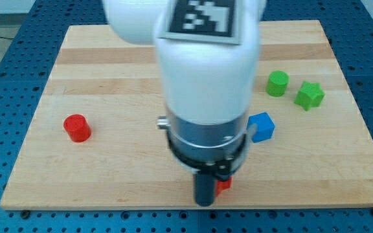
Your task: Place red circle left horizontally towards red star
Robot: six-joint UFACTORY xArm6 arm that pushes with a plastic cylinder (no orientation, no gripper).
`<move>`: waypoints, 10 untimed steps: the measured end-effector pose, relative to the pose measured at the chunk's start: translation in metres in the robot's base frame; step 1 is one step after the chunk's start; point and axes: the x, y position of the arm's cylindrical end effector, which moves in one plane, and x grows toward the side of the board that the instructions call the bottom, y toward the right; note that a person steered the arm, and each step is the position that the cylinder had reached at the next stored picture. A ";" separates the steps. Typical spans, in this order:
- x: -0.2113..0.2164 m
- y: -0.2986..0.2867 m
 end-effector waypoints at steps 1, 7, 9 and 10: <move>-0.019 0.027; -0.181 -0.211; -0.123 -0.251; -0.102 -0.255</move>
